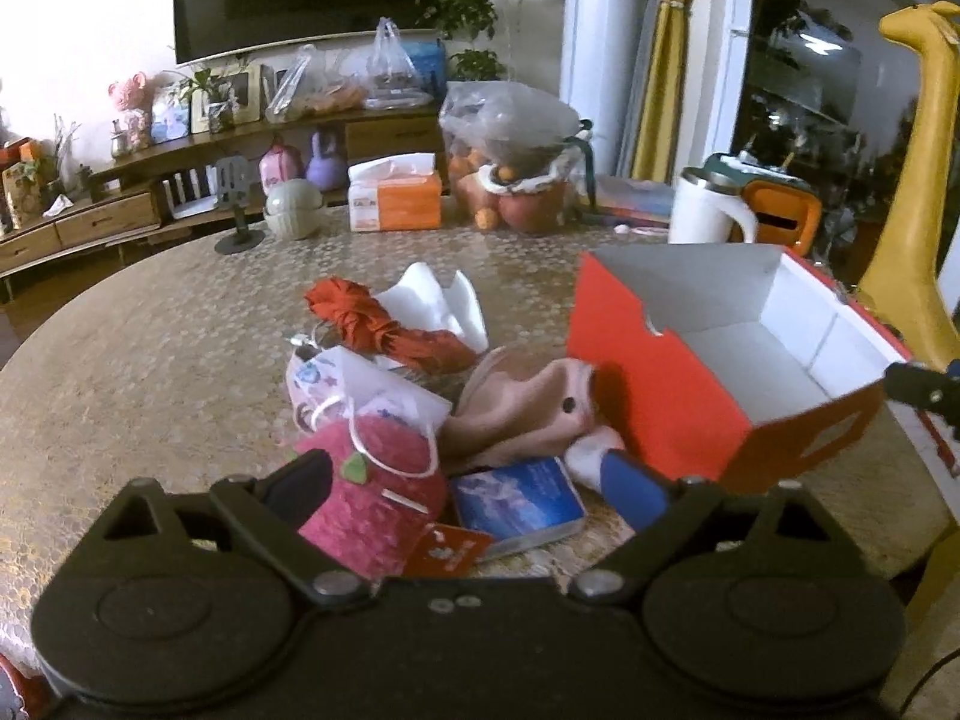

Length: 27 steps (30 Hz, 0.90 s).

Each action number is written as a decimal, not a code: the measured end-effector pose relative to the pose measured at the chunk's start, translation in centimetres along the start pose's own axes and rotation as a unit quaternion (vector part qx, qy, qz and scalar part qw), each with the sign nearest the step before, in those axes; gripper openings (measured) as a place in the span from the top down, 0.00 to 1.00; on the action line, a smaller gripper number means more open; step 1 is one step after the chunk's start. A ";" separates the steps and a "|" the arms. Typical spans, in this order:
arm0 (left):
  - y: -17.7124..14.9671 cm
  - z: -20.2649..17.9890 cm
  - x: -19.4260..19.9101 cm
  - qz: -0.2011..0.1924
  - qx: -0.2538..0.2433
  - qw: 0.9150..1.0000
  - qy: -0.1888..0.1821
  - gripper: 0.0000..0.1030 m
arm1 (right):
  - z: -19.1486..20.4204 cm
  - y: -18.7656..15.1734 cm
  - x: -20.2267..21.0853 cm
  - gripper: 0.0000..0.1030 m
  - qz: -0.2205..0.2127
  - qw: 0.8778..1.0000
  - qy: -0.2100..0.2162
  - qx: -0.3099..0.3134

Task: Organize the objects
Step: 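Move the right tool to the shoebox and hold it steady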

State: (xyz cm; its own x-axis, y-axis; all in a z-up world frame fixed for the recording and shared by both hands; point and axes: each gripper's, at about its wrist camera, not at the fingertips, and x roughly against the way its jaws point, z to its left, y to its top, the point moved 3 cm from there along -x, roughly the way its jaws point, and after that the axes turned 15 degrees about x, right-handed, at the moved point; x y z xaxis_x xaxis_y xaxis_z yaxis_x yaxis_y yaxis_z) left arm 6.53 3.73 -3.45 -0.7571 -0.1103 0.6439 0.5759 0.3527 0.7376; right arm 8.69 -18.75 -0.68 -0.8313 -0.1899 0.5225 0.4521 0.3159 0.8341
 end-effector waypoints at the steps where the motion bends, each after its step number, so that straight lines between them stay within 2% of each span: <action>1: 0.2 0.1 -0.3 -0.002 0.000 1.000 0.005 0.07 | -0.1 0.2 -0.2 0.00 -0.002 1.000 -0.003 0.009; 5: 1.2 0.7 -1.7 -0.005 0.007 1.000 0.019 0.09 | -1.3 1.0 -1.6 0.00 -0.001 1.000 -0.003 0.015; 9: 1.7 1.1 -3.0 -0.010 -0.002 0.999 0.037 0.11 | -3.2 1.7 -3.2 0.04 0.009 1.000 -0.012 0.010; 15: 1.2 2.7 -4.5 0.009 -0.010 0.998 0.056 0.11 | -5.9 2.5 -5.3 0.07 0.022 0.998 -0.038 0.037; 20: 0.3 3.8 -5.7 0.028 -0.024 0.997 0.073 0.11 | -9.3 2.7 -7.4 0.10 0.044 0.997 -0.053 0.033; 23: -0.1 4.3 -5.9 0.033 -0.030 0.995 0.088 0.11 | -11.3 2.5 -9.0 0.15 0.066 0.995 -0.062 0.032; 27: -0.4 4.6 -6.1 0.035 -0.033 0.995 0.083 0.09 | -13.5 2.3 -11.6 0.24 0.095 0.994 -0.051 0.027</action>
State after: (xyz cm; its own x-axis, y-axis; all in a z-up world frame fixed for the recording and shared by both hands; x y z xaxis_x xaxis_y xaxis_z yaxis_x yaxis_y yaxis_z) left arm 9.50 8.57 -8.57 -0.6564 -0.2423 0.7144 0.6477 0.3045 0.6984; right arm 23.70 -28.35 -2.41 -0.7620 -0.0268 0.6470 0.5889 0.3869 0.7096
